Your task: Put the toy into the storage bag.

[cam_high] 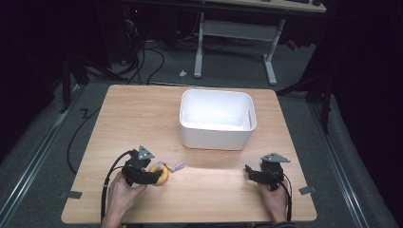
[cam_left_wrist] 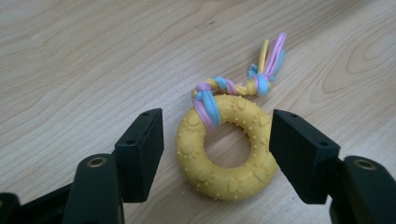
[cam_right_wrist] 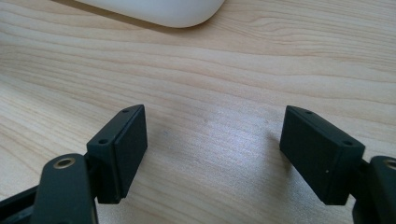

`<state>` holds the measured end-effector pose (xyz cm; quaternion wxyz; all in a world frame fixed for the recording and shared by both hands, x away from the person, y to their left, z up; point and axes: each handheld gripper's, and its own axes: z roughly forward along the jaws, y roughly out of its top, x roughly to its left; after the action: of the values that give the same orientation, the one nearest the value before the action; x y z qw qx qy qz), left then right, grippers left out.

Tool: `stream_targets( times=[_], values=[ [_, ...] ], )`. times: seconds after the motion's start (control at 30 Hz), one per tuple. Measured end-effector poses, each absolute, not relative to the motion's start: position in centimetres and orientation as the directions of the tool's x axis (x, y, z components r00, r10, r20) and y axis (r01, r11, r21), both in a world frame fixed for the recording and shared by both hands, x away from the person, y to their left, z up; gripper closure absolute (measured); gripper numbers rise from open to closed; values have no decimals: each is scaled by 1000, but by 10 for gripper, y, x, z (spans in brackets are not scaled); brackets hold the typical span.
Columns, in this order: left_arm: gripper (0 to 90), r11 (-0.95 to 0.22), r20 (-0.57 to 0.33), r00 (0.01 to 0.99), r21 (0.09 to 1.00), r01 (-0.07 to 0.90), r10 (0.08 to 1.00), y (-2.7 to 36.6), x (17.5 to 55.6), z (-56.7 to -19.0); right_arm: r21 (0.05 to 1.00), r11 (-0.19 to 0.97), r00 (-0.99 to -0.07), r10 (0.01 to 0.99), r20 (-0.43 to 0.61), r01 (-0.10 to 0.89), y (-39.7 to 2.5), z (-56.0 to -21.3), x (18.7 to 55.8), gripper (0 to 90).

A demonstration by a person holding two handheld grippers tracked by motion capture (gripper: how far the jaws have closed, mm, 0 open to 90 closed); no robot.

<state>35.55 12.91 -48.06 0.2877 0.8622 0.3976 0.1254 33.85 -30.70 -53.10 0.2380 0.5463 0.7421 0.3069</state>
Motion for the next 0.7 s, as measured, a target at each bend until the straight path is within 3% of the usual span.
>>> stream_targets(
  times=[0.7],
  values=[
    [498, -568, 3, 641, 468, 677, 767, 124, 376, -498, 715, 218, -294, 956, -18, 665, -307, -531, 338, 233]
  ],
)
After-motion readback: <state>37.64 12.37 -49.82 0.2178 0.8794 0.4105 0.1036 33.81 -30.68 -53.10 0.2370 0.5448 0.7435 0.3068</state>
